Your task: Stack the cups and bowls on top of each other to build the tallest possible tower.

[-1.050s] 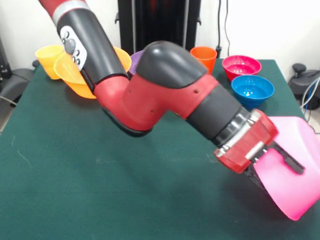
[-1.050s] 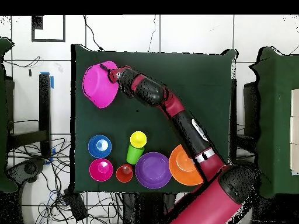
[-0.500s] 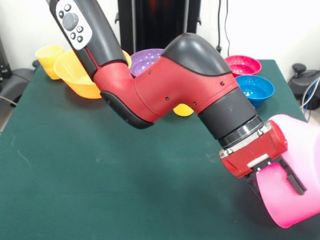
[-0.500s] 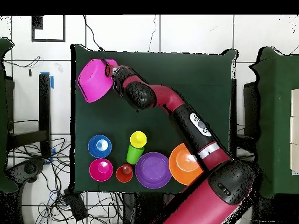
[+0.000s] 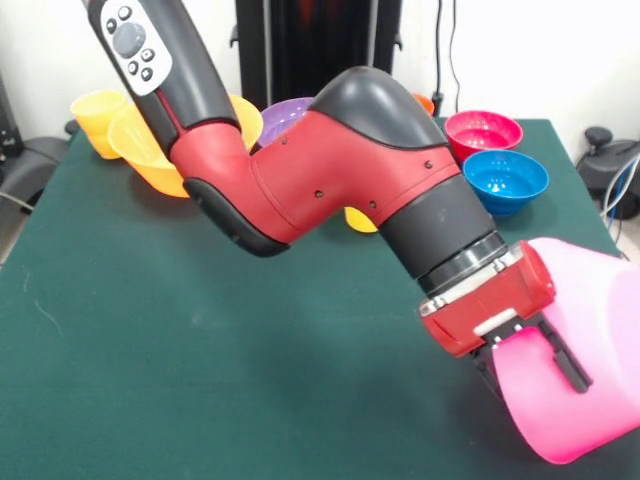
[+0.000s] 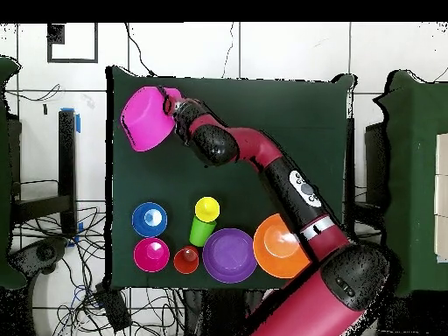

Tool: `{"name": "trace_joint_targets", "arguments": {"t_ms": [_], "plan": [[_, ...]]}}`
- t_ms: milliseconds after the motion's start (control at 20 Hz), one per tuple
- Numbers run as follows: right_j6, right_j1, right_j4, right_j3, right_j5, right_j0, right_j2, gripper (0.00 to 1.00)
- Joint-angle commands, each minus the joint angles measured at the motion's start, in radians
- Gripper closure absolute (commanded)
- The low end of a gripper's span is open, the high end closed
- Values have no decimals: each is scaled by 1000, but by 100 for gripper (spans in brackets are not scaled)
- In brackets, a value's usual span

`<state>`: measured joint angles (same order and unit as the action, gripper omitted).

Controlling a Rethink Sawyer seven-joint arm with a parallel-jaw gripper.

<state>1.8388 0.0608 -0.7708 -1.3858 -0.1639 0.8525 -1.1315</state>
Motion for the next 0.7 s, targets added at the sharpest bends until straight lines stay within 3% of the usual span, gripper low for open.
{"name": "trace_joint_targets", "arguments": {"t_ms": [50, 250, 700], "plan": [[-665, 189, -249, 147, -207, 95, 192, 0], [-830, 256, -210, 154, -291, 143, 132, 0], [-1025, 333, -161, 165, -397, 189, 72, 0]]}}
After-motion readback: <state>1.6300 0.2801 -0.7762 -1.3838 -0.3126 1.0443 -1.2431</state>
